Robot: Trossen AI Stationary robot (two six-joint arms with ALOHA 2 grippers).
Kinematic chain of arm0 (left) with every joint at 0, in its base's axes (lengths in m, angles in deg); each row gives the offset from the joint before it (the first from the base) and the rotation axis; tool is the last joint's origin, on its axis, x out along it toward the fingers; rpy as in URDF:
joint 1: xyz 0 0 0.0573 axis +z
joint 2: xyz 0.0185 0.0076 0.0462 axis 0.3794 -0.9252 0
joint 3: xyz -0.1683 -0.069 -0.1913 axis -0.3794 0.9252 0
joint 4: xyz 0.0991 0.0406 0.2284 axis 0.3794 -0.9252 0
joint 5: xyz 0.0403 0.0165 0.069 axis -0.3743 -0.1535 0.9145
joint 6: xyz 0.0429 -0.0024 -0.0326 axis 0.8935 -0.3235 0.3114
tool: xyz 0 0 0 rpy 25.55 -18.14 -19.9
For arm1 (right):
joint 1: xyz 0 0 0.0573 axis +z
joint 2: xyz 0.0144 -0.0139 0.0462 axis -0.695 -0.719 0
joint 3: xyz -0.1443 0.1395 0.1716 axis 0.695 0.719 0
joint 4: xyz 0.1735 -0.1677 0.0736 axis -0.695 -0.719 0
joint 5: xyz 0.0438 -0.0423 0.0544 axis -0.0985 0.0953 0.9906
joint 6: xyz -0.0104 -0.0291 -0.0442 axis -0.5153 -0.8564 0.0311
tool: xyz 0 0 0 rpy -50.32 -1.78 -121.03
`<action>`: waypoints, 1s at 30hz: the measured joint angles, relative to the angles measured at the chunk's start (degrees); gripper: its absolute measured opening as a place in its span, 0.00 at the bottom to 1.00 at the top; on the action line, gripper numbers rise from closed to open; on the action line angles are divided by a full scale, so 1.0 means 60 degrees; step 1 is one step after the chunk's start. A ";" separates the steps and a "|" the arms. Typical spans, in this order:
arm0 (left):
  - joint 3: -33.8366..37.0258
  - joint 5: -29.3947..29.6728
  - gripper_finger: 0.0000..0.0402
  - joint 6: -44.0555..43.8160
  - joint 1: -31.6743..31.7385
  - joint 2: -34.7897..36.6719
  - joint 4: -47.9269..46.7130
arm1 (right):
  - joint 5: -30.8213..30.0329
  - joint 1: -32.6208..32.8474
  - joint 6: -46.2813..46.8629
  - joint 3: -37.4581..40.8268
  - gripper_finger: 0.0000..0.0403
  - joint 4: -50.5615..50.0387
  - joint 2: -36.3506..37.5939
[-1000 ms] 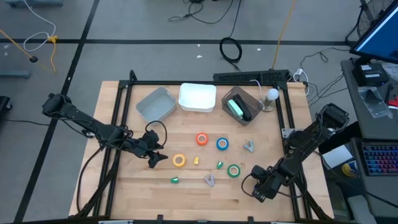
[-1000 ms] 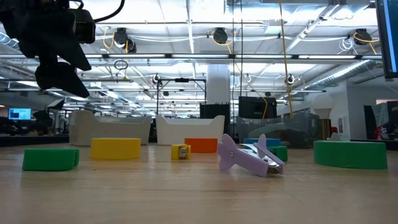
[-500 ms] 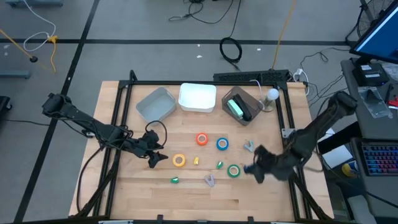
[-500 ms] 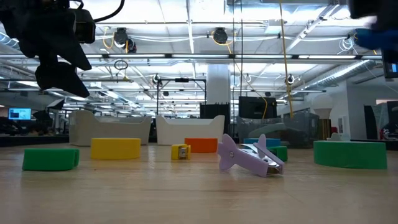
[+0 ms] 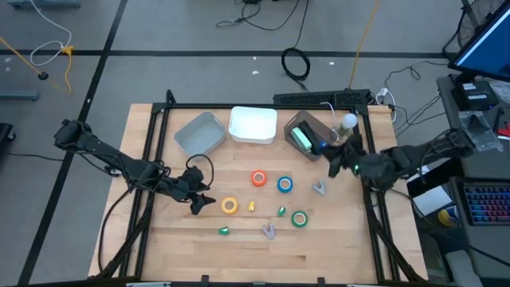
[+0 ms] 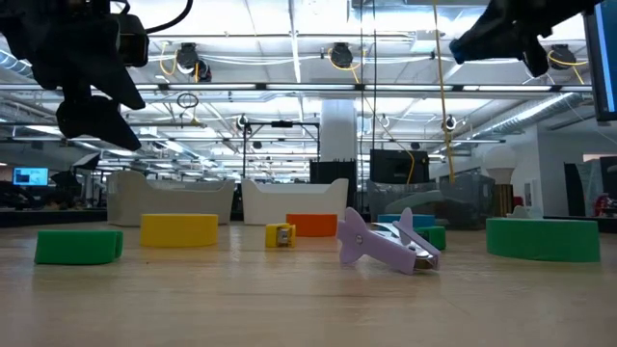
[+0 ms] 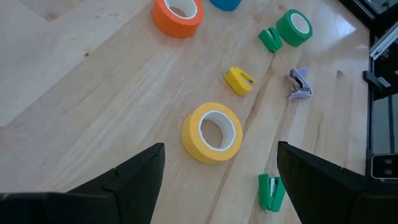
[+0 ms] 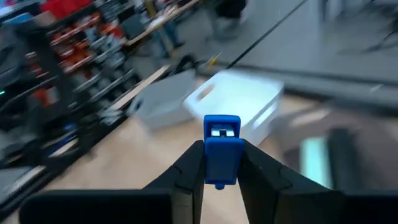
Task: Pick and place Stapler, Stapler remover, tape
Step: Put the small blue stapler into the black bin
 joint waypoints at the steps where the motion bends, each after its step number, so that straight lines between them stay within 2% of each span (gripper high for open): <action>1: 0.0000 0.0003 0.77 0.0000 0.0000 0.0000 0.0000 | 0.0005 -0.0331 -0.0307 0.0000 0.17 0.0002 0.0108; 6: 0.0000 0.0004 0.77 -0.0001 0.0000 0.0000 0.0000 | 0.0246 -0.1766 -0.1100 -0.0004 0.17 -0.0001 0.0290; 19: 0.0000 0.0048 0.77 0.0077 0.0000 0.0000 0.0634 | 0.3291 -0.4996 -0.1625 -0.0015 0.17 -0.0215 -0.0713; 22: 0.0000 0.0488 0.77 0.0616 0.0000 0.0003 0.1103 | 0.3958 -0.5568 -0.1730 -0.0015 0.17 -0.0215 -0.1088; 26: 0.0000 0.0455 0.77 0.1950 0.0011 0.0259 0.1825 | 0.4647 -0.6238 -0.1962 -0.0018 0.17 -0.0219 -0.1511; 30: 0.0000 0.0422 0.77 0.3016 0.0203 0.0955 0.1901 | 0.5335 -0.6876 -0.2235 -0.0018 0.17 -0.0249 -0.1848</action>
